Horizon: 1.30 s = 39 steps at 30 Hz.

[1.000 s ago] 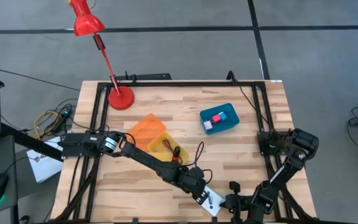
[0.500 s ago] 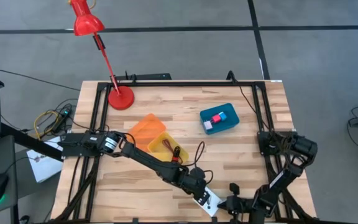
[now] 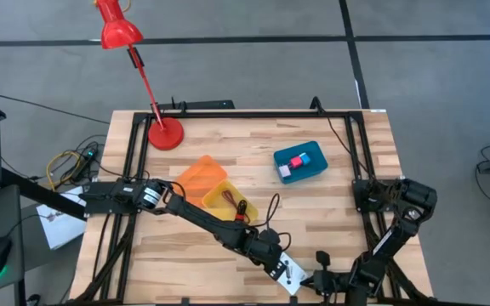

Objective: Pick and place items into bin
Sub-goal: Put the card reader box into the orange bin

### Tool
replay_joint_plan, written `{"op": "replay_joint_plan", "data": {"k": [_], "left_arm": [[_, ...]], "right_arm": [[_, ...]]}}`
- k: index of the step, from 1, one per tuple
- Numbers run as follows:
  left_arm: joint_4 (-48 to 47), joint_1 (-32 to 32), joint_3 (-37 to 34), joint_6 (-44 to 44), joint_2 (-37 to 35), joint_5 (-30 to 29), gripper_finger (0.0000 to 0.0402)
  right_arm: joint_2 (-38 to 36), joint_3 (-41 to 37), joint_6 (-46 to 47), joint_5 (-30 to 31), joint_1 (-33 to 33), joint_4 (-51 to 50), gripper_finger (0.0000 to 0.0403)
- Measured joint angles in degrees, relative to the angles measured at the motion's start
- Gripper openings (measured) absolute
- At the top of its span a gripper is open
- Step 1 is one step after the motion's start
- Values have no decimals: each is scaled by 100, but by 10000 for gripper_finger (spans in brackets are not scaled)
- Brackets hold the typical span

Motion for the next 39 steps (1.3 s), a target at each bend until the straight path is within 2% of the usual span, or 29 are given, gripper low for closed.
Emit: {"op": "replay_joint_plan", "data": {"k": [7,14,19,24,30,36,39], "left_arm": [[26,13,0,86,0,6,169],[36,15,0,165,0,66,169],[41,17,0,282,0,79,169],[80,39,0,501,0,39,169],[106,55,0,521,0,33,169],[107,61,0,521,0,35,169],[106,61,0,521,0,37,169]], "right_arm": [[41,88,46,-139,-4,167,0],[470,110,229,-269,-116,554,0],[485,102,249,-392,-111,471,0],[474,118,716,-463,-105,227,0],[304,185,33,-223,-49,350,0],[220,290,-89,2,-52,-152,0],[323,297,112,-99,-160,-258,0]]}}
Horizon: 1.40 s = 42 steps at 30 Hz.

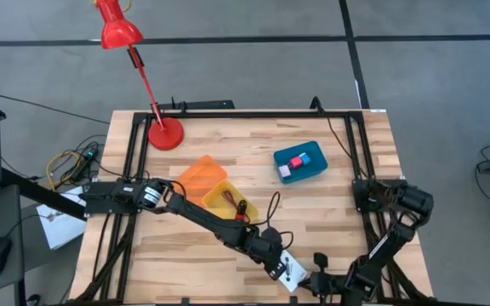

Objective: Pick and place items into bin
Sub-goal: Put the card reader box into the orange bin

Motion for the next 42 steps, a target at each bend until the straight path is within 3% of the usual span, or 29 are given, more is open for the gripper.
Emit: {"op": "replay_joint_plan", "data": {"k": [25,28,34,42], "left_arm": [[-6,32,38,131,0,137,169],[-178,52,306,202,0,196,169],[-1237,72,628,389,-11,-228,169],[-1231,63,640,378,-11,-250,169]], "right_arm": [[136,13,638,-161,44,-29,0],[138,13,638,-188,42,-36,0],[170,-12,649,-329,66,-53,0],[164,-5,642,-329,53,-59,0]]}}
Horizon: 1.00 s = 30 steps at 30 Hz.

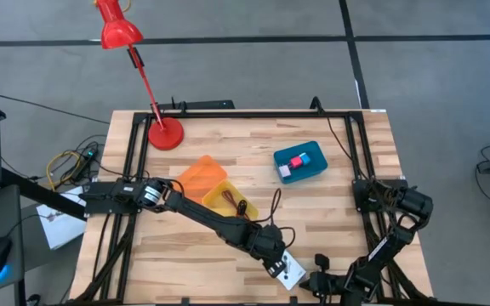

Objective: Pick and place items into bin
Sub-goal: Put the card reader box into the orange bin

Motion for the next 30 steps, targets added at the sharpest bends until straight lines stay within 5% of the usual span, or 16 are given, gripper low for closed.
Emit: {"op": "replay_joint_plan", "data": {"k": [4,8,21,30], "left_arm": [[-34,0,0,7,2,-9,169],[-73,7,0,8,7,-26,169],[-61,4,0,330,9,-94,169],[-59,11,0,601,9,-157,169]], "right_arm": [[2,24,-301,164,52,15,0],[-2,268,-803,957,195,-62,0],[-6,288,-778,436,-205,-377,0],[-31,74,61,542,72,-332,0]]}}
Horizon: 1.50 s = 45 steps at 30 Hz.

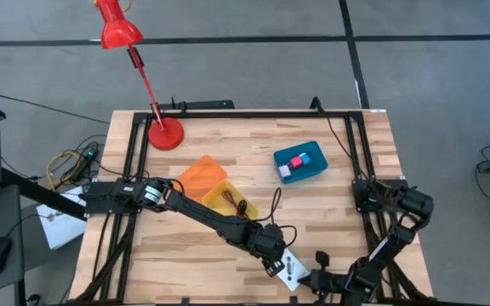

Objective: Pick and place items into bin
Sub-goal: Put the card reader box into the orange bin

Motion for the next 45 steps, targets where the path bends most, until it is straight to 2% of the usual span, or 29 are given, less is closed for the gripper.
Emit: {"op": "replay_joint_plan", "data": {"k": [7,13,17,21,28,40,45], "left_arm": [[292,2,0,24,3,31,169],[1033,64,-7,-145,371,576,169],[1050,194,-4,-137,450,914,169],[987,310,68,25,396,833,169],[-184,375,272,144,306,483,169],[575,319,57,-5,378,889,169],[550,319,57,-69,375,876,169]], "right_arm": [[-7,-111,281,66,79,40,0],[55,-113,237,105,99,91,0],[213,-111,235,185,107,241,0],[282,-108,235,177,105,393,0],[307,-111,279,227,148,395,0],[367,-115,283,328,151,435,0],[367,-115,283,327,151,434,0]]}}
